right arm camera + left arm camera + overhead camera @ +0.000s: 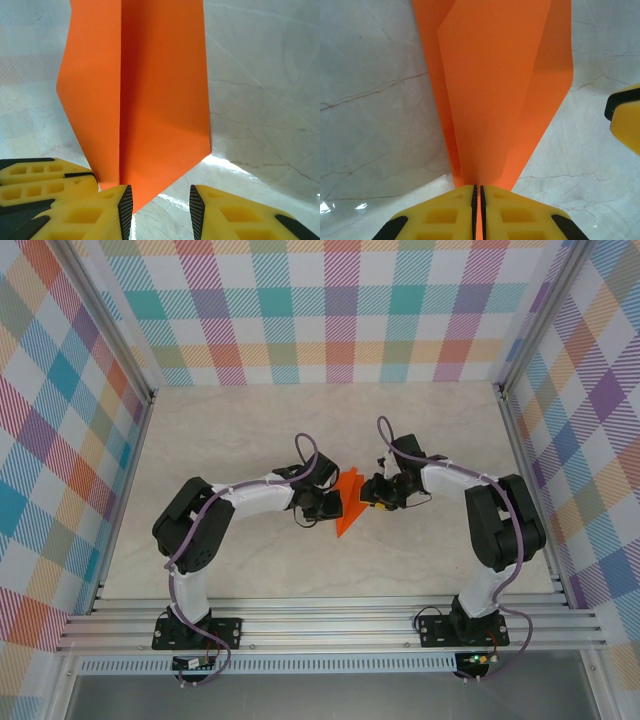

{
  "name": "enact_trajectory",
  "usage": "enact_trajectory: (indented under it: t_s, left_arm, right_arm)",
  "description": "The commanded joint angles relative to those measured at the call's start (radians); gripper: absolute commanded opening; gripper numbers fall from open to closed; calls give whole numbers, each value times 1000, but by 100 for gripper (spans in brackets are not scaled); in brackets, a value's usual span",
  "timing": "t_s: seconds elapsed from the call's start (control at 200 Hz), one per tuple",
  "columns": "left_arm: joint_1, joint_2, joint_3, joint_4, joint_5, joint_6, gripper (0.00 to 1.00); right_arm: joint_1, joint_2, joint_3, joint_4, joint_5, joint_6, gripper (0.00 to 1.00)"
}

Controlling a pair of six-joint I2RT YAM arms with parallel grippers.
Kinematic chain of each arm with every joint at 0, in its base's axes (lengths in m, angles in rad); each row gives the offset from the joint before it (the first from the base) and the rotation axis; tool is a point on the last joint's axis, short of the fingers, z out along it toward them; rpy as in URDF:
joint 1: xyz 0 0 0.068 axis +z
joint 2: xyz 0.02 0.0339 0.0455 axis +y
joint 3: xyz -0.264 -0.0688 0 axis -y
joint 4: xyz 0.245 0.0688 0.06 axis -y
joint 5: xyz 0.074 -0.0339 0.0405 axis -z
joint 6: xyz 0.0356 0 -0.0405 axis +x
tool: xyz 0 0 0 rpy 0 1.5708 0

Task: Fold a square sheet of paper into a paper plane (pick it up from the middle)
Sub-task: Fourth fold the wing at the center of the table.

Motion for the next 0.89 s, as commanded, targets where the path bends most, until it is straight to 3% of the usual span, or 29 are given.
enact_trajectory:
  t_s: [0.0, 0.115, 0.41, 0.89]
  left_arm:
    - [11, 8, 39, -16, -8, 3, 13]
    - [11, 12, 46, -18, -17, 5, 14]
    - [11, 56, 43, -20, -1, 2, 13]
    - [11, 98, 24, -29, 3, 8, 13]
  right_arm:
    - [-7, -49, -35, 33, -7, 21, 38]
    - [-6, -61, -54, 65, -44, 28, 40]
    - [2, 31, 30, 160, -214, 78, 20]
    - [21, 218, 138, 170, -230, 94, 16]
